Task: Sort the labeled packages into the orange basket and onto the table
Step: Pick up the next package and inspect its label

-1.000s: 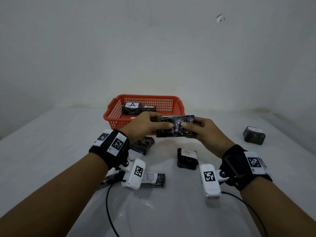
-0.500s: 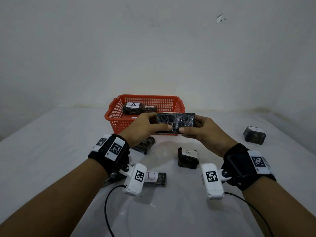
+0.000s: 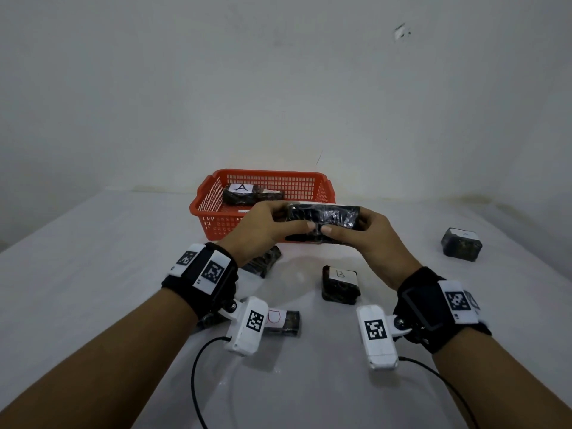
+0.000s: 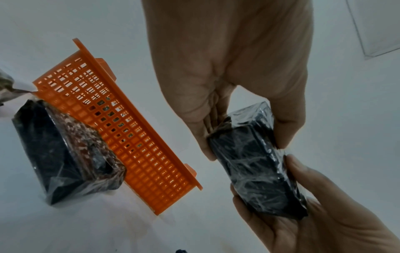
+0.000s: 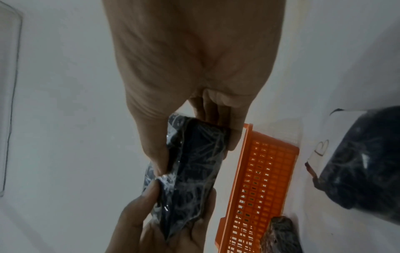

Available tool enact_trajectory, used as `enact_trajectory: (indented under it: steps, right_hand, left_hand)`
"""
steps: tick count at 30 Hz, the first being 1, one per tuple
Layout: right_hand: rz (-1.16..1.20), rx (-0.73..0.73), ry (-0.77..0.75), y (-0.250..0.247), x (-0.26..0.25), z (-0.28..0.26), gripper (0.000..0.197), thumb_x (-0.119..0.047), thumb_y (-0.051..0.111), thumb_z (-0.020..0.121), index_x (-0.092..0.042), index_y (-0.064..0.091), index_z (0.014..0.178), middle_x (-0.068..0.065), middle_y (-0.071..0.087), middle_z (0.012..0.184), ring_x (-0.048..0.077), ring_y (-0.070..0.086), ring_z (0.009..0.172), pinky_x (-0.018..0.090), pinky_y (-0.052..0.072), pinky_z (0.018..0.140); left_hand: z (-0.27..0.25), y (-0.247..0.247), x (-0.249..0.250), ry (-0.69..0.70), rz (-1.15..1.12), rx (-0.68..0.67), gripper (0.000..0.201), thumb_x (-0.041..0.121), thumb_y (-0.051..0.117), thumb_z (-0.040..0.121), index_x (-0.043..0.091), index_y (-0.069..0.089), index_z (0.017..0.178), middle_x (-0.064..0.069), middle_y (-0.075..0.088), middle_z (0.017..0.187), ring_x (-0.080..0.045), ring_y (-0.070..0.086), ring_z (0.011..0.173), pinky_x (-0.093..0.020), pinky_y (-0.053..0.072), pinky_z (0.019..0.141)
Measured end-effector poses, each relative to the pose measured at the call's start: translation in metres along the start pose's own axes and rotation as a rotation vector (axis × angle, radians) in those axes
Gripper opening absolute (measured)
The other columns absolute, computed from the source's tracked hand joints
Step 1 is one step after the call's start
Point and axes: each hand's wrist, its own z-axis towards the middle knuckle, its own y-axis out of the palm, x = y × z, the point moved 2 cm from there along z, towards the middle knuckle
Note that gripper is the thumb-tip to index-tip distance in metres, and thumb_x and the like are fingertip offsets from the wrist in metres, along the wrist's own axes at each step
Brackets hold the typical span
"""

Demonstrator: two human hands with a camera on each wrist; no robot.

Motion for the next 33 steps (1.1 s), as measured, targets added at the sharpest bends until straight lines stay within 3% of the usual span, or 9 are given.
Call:
enact_trajectory:
  steps: [4, 10, 16, 21, 26, 30, 33]
  right_hand:
    - [-0.01, -0.018, 0.02, -0.002, 0.003, -0.001, 0.044, -0.012, 0.085, 0.083, -0.01, 0.072, 0.125, 0.002, 0.08, 0.113, 0.014, 0.077, 0.105, 0.022, 0.06, 0.088]
    - [-0.052, -0.011, 0.03, -0.004, 0.006, 0.0, 0.042, -0.017, 0.083, 0.086, -0.012, 0.071, 0.126, 0.002, 0.08, 0.113, 0.013, 0.077, 0.098, 0.017, 0.056, 0.076]
    - [-0.081, -0.024, 0.036, -0.005, 0.005, -0.001, 0.048, -0.015, 0.086, 0.082, -0.012, 0.069, 0.127, 0.001, 0.079, 0.113, 0.012, 0.077, 0.1, 0.017, 0.057, 0.077]
    - [-0.105, 0.021, 0.01, -0.004, 0.008, -0.002, 0.054, -0.007, 0.092, 0.074, -0.011, 0.069, 0.123, -0.002, 0.079, 0.108, 0.007, 0.077, 0.094, 0.016, 0.058, 0.078]
    - [-0.093, 0.001, 0.037, -0.002, 0.011, -0.003, 0.052, -0.02, 0.09, 0.078, -0.012, 0.069, 0.124, 0.001, 0.08, 0.111, 0.014, 0.077, 0.101, 0.024, 0.06, 0.087]
    - [-0.08, 0.04, 0.023, -0.001, 0.011, -0.005, 0.044, -0.019, 0.088, 0.081, -0.012, 0.071, 0.121, 0.0, 0.081, 0.107, 0.013, 0.078, 0.098, 0.023, 0.061, 0.083]
    - [-0.071, 0.029, 0.047, 0.0, 0.014, -0.007, 0.051, -0.023, 0.087, 0.08, -0.014, 0.068, 0.126, -0.001, 0.078, 0.114, 0.011, 0.076, 0.101, 0.023, 0.061, 0.082]
  left_hand:
    - [-0.003, 0.001, -0.002, -0.013, -0.021, -0.032, 0.03, 0.022, 0.073, 0.094, 0.011, 0.071, 0.122, -0.003, 0.078, 0.114, -0.015, 0.075, 0.104, -0.022, 0.059, 0.09]
    - [0.0, 0.0, -0.01, -0.008, -0.022, -0.002, 0.034, 0.009, 0.077, 0.09, 0.012, 0.071, 0.123, -0.002, 0.077, 0.118, -0.015, 0.074, 0.108, -0.028, 0.058, 0.097]
    - [-0.001, 0.0, -0.009, 0.011, -0.008, -0.009, 0.035, 0.011, 0.075, 0.092, 0.013, 0.069, 0.126, 0.0, 0.077, 0.118, -0.011, 0.074, 0.107, -0.022, 0.058, 0.091]
    - [-0.003, 0.003, -0.01, 0.019, -0.026, -0.013, 0.038, 0.016, 0.079, 0.089, 0.014, 0.07, 0.126, 0.0, 0.077, 0.119, -0.014, 0.073, 0.11, -0.03, 0.057, 0.1]
    - [-0.003, 0.003, -0.014, 0.026, -0.005, -0.028, 0.046, 0.01, 0.085, 0.082, 0.01, 0.07, 0.126, -0.002, 0.077, 0.119, -0.016, 0.073, 0.112, -0.038, 0.056, 0.104]
    - [-0.004, 0.004, -0.016, 0.022, -0.015, -0.033, 0.048, 0.008, 0.084, 0.083, 0.009, 0.068, 0.128, -0.003, 0.076, 0.121, -0.016, 0.073, 0.113, -0.035, 0.056, 0.103]
    - [-0.003, 0.003, -0.016, 0.014, -0.01, -0.028, 0.048, 0.003, 0.083, 0.083, 0.008, 0.068, 0.128, -0.003, 0.077, 0.12, -0.014, 0.073, 0.112, -0.031, 0.057, 0.1]
